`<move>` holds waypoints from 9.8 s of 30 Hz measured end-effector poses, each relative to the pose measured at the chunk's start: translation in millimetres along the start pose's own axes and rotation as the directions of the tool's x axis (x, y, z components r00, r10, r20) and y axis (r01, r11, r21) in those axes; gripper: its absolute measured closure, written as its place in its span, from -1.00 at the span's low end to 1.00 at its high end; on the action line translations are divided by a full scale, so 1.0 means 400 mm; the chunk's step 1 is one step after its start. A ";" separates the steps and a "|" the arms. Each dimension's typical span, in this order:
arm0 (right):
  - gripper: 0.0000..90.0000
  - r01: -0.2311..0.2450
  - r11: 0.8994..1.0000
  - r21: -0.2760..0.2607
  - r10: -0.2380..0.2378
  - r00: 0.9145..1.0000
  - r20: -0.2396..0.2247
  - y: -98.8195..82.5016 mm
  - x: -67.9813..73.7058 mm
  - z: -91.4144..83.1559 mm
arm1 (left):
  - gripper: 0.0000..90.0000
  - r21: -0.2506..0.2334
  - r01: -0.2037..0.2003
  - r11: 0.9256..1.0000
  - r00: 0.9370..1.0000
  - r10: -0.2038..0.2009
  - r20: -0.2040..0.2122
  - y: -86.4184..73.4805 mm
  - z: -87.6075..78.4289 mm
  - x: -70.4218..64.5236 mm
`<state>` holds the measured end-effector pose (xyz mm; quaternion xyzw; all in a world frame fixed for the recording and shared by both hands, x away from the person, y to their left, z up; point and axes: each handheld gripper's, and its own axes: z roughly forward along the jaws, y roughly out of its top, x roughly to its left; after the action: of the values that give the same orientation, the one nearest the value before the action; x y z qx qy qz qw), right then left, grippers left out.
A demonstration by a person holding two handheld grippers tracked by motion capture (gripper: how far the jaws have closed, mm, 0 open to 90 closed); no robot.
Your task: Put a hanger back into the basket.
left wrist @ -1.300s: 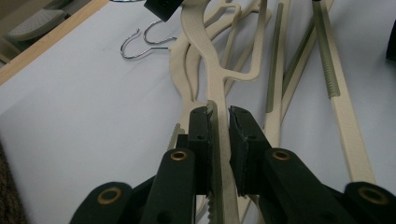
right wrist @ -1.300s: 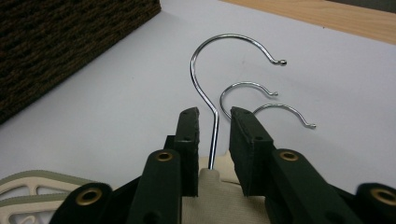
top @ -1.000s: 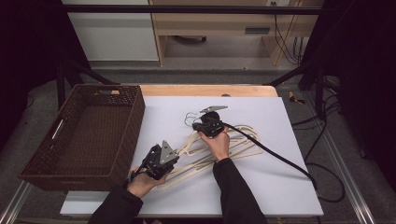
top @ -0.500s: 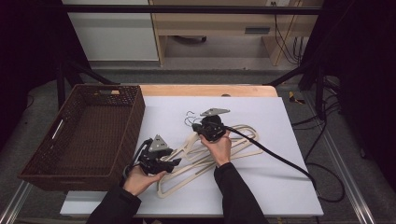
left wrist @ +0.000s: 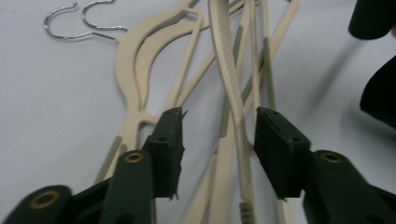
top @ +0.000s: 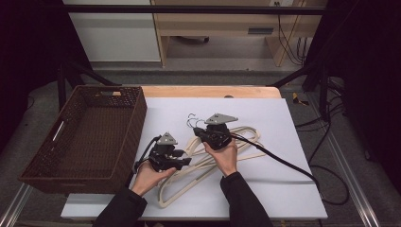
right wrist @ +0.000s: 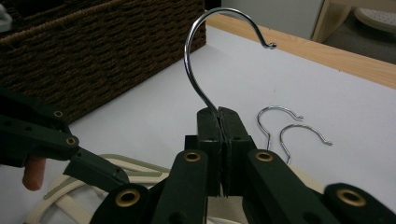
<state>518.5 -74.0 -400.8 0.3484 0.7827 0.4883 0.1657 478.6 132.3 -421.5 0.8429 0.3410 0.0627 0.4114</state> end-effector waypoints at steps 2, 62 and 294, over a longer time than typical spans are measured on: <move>0.98 -0.001 1.000 -0.005 0.001 1.000 0.002 0.001 0.004 -0.005 | 0.40 -0.009 0.000 1.000 1.000 0.000 0.008 0.002 0.000 0.000; -0.80 -0.045 0.984 -0.173 0.061 0.994 0.087 -0.144 -0.107 -0.431 | 0.92 -0.251 -0.043 0.967 0.999 0.044 -0.003 0.042 -0.251 -0.054; -0.89 -0.055 0.993 -0.108 0.066 0.992 0.107 -0.166 -0.118 -0.386 | 0.72 0.162 0.001 0.987 0.978 0.033 -0.204 -0.077 0.063 0.088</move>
<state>433.8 -226.2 -390.7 0.3894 0.7348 0.5134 0.2120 499.0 151.3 -466.8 0.8652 0.3788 0.1251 0.3039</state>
